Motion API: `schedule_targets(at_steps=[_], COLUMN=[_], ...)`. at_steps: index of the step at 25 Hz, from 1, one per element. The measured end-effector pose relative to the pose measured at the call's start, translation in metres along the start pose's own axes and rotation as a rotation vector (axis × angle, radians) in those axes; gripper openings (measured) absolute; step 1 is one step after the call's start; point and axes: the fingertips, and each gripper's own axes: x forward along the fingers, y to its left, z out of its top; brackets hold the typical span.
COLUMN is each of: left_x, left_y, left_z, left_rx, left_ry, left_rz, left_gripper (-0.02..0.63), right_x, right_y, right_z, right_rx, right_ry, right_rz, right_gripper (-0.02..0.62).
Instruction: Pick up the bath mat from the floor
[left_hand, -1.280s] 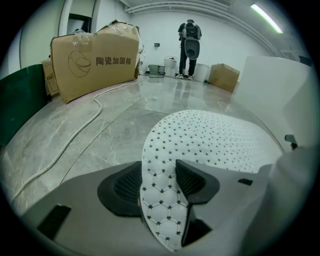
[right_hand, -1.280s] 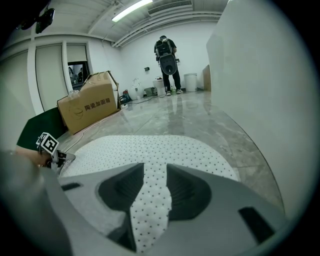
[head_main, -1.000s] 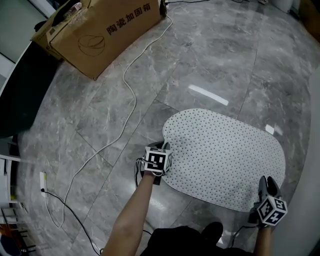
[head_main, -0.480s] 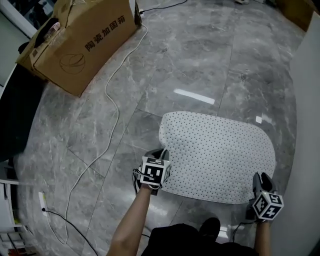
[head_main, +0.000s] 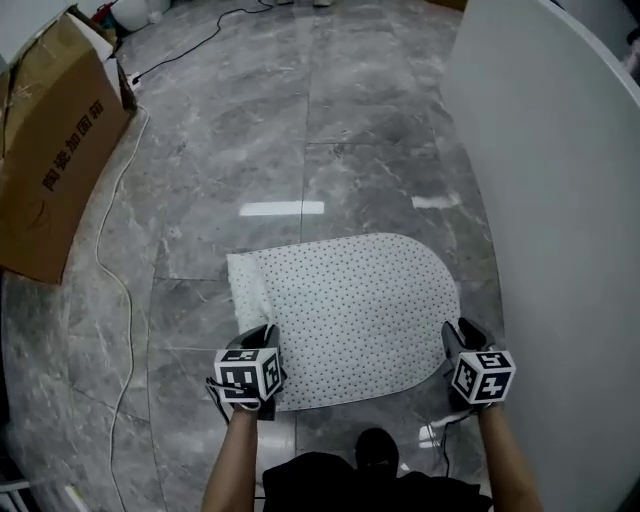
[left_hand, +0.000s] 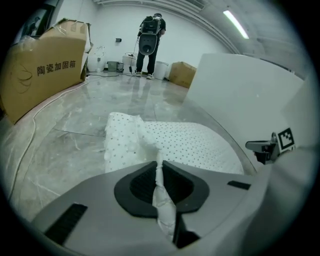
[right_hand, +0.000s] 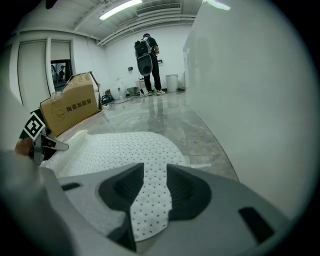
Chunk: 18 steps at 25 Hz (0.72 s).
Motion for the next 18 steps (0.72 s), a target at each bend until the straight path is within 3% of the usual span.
schedule_targets(at_steps=[9, 18], left_x=[0.03, 0.039], left_y=[-0.071, -0.081], left_z=[0.01, 0.012], left_rx=[0.076, 0.07], left_ry=[0.048, 0.045], left_rz=[-0.123, -0.157], left_gripper=[0.021, 0.023], right_x=[0.03, 0.076], right_y=[-0.048, -0.059], right_z=[-0.018, -0.009], right_rx=[-0.005, -0.042], right_ry=[0.15, 0.204], right_rz=[-0.062, 0.001], right_gripper=[0.144, 0.249])
